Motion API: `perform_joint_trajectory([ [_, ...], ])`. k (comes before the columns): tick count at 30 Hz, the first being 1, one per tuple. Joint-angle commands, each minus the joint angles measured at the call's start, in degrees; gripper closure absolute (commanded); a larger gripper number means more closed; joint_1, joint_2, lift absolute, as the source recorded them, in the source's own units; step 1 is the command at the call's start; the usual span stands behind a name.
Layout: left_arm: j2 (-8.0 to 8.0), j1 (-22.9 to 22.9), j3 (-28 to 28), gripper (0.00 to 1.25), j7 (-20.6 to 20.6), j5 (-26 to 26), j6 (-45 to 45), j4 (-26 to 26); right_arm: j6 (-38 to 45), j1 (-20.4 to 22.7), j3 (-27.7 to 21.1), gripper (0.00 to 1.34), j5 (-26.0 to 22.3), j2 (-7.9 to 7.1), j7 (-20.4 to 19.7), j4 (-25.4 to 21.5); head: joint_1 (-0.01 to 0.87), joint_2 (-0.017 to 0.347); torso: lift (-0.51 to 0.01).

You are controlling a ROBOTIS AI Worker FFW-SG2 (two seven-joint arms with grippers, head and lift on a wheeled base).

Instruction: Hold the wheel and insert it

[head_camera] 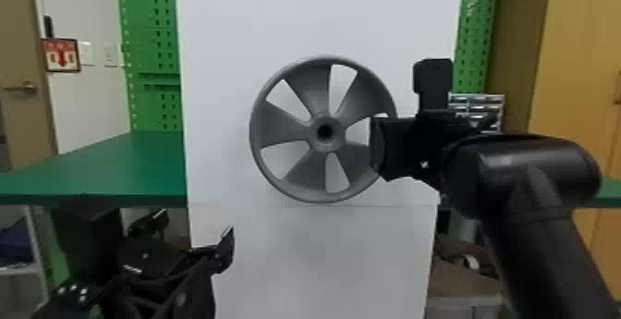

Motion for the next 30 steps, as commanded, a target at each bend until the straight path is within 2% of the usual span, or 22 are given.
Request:
perform_joint_trajectory([
  [1,0.0,0.0,0.0,0.1,0.0,0.1,-0.3,0.1,-0.6,-0.5,0.1,1.23,0.2,0.06,-0.1,1.0,0.21,0.009,-0.442],
  [30,0.0,-0.2,-0.3,0.1,0.0,0.3,-0.9,0.4,-4.8,-4.0,-1.2,1.23,1.9,0.06,-2.9,10.3,0.21,0.009,-0.442],
])
